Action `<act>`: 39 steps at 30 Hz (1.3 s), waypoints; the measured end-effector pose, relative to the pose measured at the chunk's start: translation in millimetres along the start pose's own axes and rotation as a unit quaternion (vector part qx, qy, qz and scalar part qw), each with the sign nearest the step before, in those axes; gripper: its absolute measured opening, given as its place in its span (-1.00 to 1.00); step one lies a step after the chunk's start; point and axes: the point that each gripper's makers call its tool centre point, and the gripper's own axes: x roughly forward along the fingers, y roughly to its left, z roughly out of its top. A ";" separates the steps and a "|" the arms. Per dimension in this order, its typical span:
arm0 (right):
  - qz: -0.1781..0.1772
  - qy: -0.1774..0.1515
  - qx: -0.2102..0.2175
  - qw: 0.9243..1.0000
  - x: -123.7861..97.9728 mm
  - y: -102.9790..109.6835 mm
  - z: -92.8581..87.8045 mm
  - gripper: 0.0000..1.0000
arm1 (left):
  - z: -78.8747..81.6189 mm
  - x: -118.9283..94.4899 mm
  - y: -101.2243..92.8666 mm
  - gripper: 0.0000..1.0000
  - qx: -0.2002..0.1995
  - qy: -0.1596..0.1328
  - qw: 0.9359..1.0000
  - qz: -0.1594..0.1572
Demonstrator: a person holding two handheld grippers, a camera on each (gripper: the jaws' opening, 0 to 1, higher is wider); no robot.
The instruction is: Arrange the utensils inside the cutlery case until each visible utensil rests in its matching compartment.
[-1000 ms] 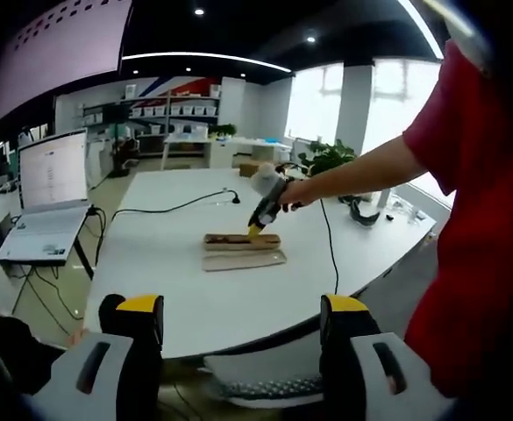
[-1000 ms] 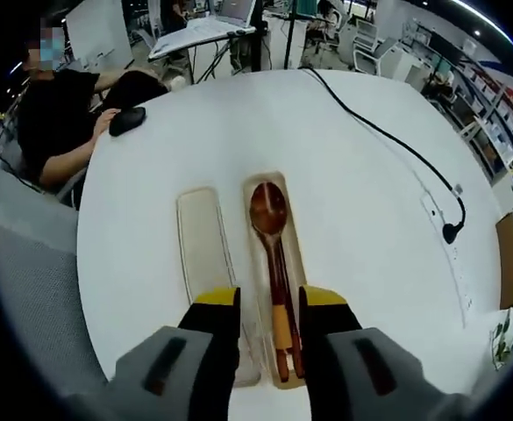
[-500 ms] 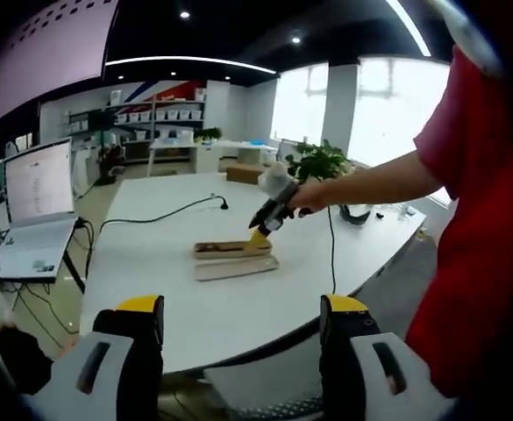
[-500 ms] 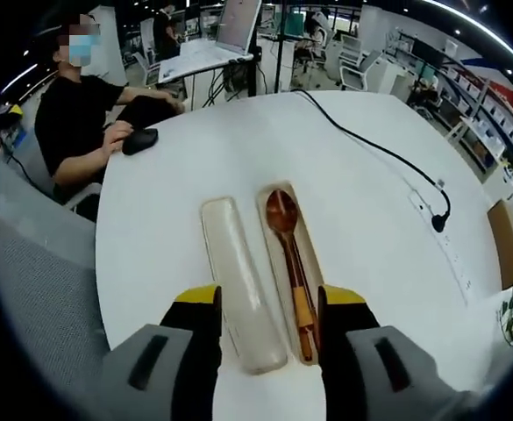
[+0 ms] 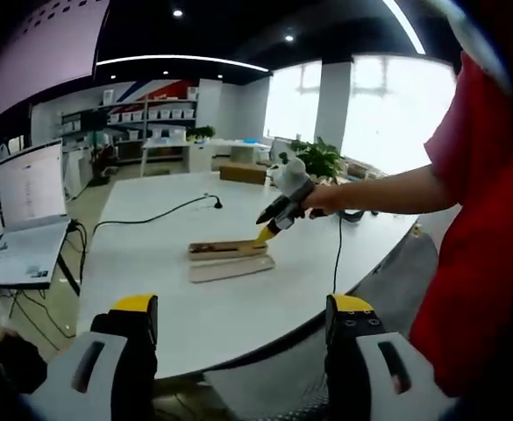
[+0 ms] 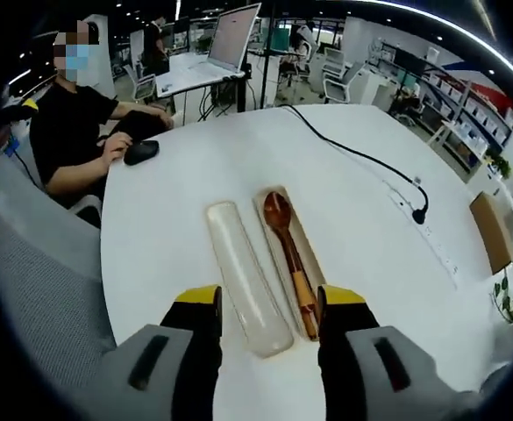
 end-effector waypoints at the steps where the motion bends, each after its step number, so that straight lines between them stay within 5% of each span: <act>1: -0.002 -0.001 0.003 1.000 -1.9 1.1 -1.7 -0.16 | 0.1 0.2 1.3 0.69 -0.001 -0.001 1.000 0.001; 21: -0.039 -0.052 0.059 0.996 -37.1 12.1 -16.0 -0.09 | -1.5 2.5 -5.5 0.68 -0.011 -0.004 1.000 -0.021; 25: -0.043 -0.060 0.052 0.996 -40.0 16.9 -18.7 -0.09 | 19.9 -1.9 -15.4 0.79 -0.055 -0.055 0.996 -0.045; 32: -0.037 -0.084 0.044 0.995 -41.7 23.0 -18.4 -0.05 | 25.8 -3.3 -12.7 0.80 -0.038 -0.045 0.998 -0.007; 36: -0.037 -0.105 0.049 0.993 -46.4 24.9 -16.4 0.01 | 50.2 -13.8 -13.5 0.73 -0.009 -0.106 0.994 0.024; 39: -0.036 -0.122 0.063 0.990 -48.6 24.2 -13.7 0.04 | 35.3 -12.8 -7.0 0.79 -0.017 -0.069 0.996 0.055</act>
